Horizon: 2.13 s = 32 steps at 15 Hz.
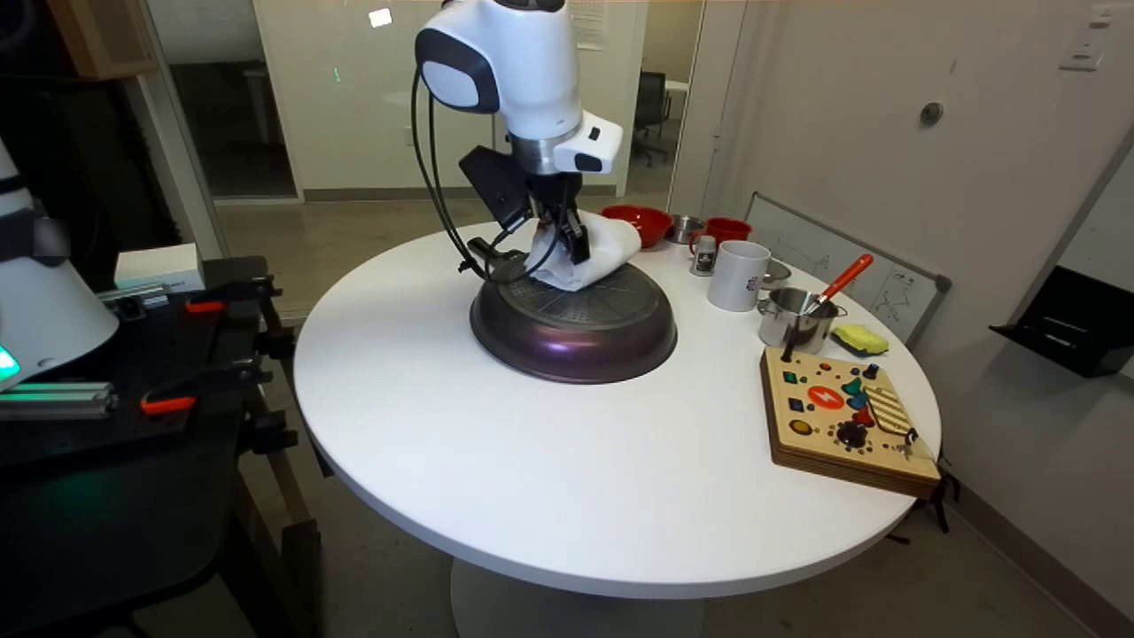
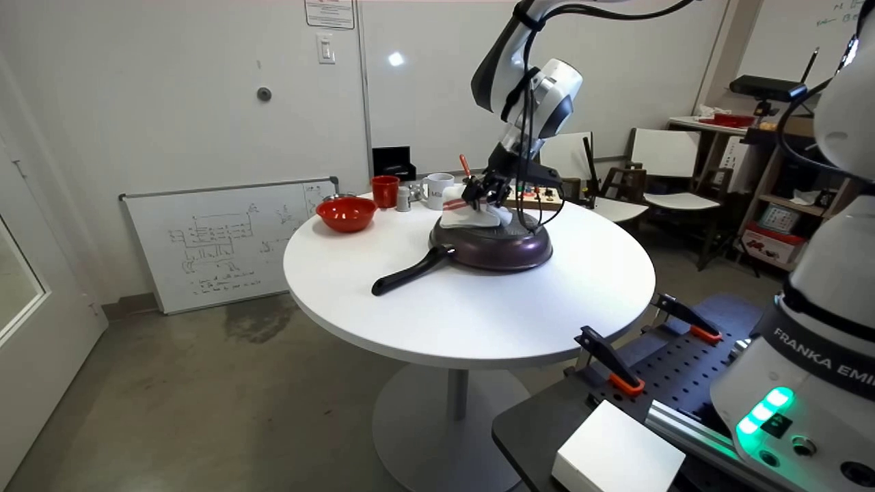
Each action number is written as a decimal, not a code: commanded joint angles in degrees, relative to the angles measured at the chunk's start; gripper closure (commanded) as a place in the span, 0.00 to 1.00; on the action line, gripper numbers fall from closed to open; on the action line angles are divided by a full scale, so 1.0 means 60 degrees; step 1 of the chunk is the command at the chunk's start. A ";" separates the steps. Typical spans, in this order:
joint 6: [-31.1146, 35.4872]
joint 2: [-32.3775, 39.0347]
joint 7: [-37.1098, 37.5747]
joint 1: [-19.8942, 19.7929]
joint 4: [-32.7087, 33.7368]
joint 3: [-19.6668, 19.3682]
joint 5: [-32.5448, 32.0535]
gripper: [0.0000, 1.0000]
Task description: Pick the cloth and wipe the bottom of the pan
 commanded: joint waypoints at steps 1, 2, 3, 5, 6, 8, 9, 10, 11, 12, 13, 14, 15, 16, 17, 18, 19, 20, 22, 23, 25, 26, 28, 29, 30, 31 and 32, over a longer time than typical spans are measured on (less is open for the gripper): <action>-0.0505 -0.0716 -0.0168 -0.0025 -0.0688 0.0315 0.0025 0.98; -0.0466 -0.0744 -0.0142 0.0000 -0.0767 0.0333 -0.0032 0.98; -0.0400 -0.0742 -0.0090 0.0019 -0.0863 0.0290 -0.0119 0.98; -0.0177 -0.0659 0.0074 0.0064 -0.1015 0.0045 -0.0342 0.98; -0.0102 -0.0619 0.0135 0.0062 -0.1083 -0.0113 -0.0462 0.98; 0.0079 -0.0570 0.0151 0.0033 -0.1229 -0.0451 -0.0654 0.99; 0.0233 -0.0508 0.0186 0.0049 -0.1249 -0.0644 -0.0738 0.99; 0.0303 -0.0424 0.0276 0.0059 -0.1220 -0.0871 -0.0837 0.99; 0.0451 -0.0362 0.0295 0.0077 -0.1194 -0.1057 -0.0901 0.98; 0.0580 -0.0280 0.0357 0.0107 -0.1131 -0.1278 -0.0999 0.99; 0.0678 -0.0224 0.0386 0.0117 -0.1086 -0.1459 -0.1050 0.99; 0.0811 -0.0149 0.0458 0.0159 -0.1048 -0.1677 -0.1141 0.99; 0.0949 -0.0085 0.0496 0.0192 -0.1029 -0.1854 -0.1190 0.99; 0.1043 -0.0028 0.0583 0.0251 -0.1015 -0.2052 -0.1266 0.99; 0.1140 0.0014 0.0638 0.0291 -0.1009 -0.2208 -0.1322 0.99; 0.1194 0.0040 0.0751 0.0367 -0.1004 -0.2367 -0.1401 0.99; 0.1200 0.0052 0.0785 0.0393 -0.1002 -0.2434 -0.1390 0.99; 0.1128 -0.0001 0.0871 0.0451 -0.1015 -0.2499 -0.1406 0.99; 0.0973 -0.0156 0.0885 0.0513 -0.1057 -0.2407 -0.1297 0.99; 0.0903 -0.0287 0.0860 0.0560 -0.1119 -0.2245 -0.1212 0.98; 0.0755 -0.0546 0.0718 0.0615 -0.1254 -0.1871 -0.1058 0.99; 0.0678 -0.0658 0.0600 0.0624 -0.1317 -0.1654 -0.1000 0.98; 0.0595 -0.0869 0.0189 0.0595 -0.1583 -0.1059 -0.0871 0.98; 0.0483 -0.0974 0.0034 0.0563 -0.1762 -0.0766 -0.0825 0.99; 0.0247 -0.1060 -0.0034 0.0536 -0.1854 -0.0554 -0.0831 0.99; 0.0141 -0.1124 -0.0165 0.0493 -0.1955 -0.0333 -0.0797 0.99; -0.0008 -0.1197 -0.0195 0.0485 -0.2026 -0.0191 -0.0828 0.98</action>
